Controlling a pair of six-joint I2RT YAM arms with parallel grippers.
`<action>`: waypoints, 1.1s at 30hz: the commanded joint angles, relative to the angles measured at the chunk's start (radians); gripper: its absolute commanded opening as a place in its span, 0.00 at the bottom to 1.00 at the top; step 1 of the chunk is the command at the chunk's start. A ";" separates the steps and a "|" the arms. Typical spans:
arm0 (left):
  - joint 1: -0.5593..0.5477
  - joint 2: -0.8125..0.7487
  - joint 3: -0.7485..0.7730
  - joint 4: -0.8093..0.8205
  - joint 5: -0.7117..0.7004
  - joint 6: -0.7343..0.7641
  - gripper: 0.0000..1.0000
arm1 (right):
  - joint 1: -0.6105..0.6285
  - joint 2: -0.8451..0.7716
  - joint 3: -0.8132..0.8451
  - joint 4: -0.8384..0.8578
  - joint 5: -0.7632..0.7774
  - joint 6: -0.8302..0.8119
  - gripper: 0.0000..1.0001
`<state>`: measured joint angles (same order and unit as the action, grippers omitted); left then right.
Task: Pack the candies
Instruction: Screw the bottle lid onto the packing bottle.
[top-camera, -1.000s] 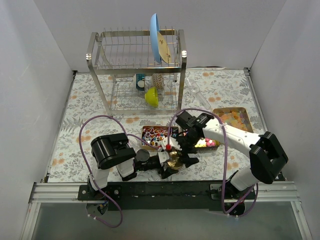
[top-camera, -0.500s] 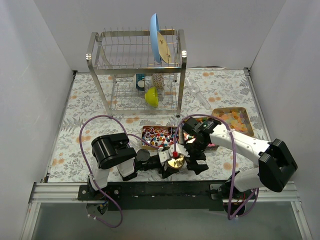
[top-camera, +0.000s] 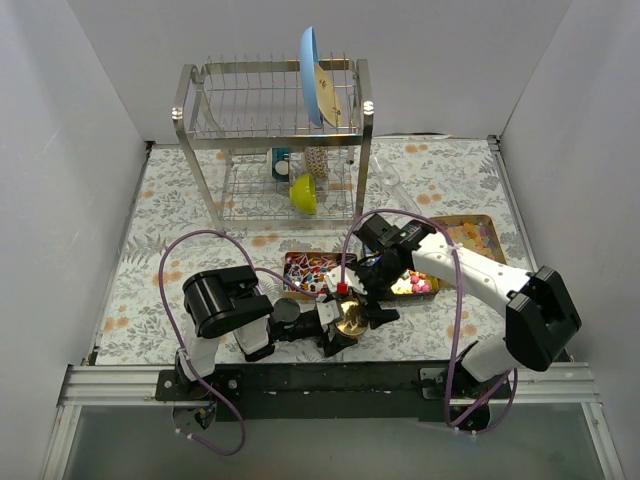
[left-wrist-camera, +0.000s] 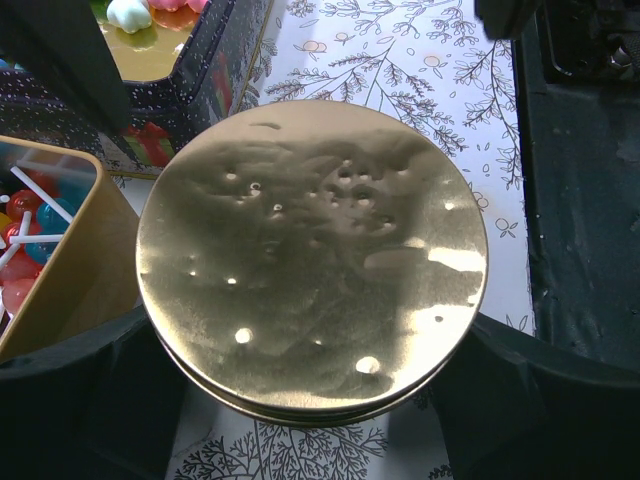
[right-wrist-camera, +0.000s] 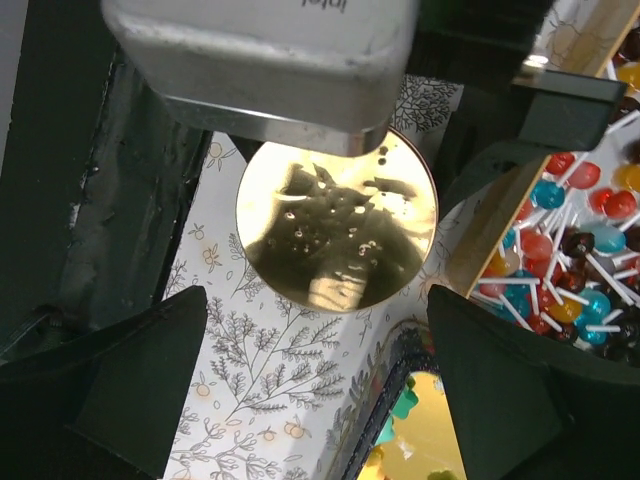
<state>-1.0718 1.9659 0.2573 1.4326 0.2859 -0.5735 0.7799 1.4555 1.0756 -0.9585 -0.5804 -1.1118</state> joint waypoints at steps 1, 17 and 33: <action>0.012 0.151 -0.084 0.313 -0.116 0.049 0.00 | 0.007 0.054 0.047 0.000 -0.055 -0.120 0.98; 0.012 0.159 -0.078 0.308 -0.154 0.047 0.00 | 0.016 0.026 -0.012 -0.054 -0.072 -0.097 0.98; 0.012 0.143 -0.084 0.292 -0.119 0.035 0.48 | 0.016 -0.070 -0.137 -0.046 -0.035 0.027 0.98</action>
<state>-1.0729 1.9667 0.2577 1.4334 0.2810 -0.5751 0.7940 1.3914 0.9581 -0.9611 -0.6510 -1.1446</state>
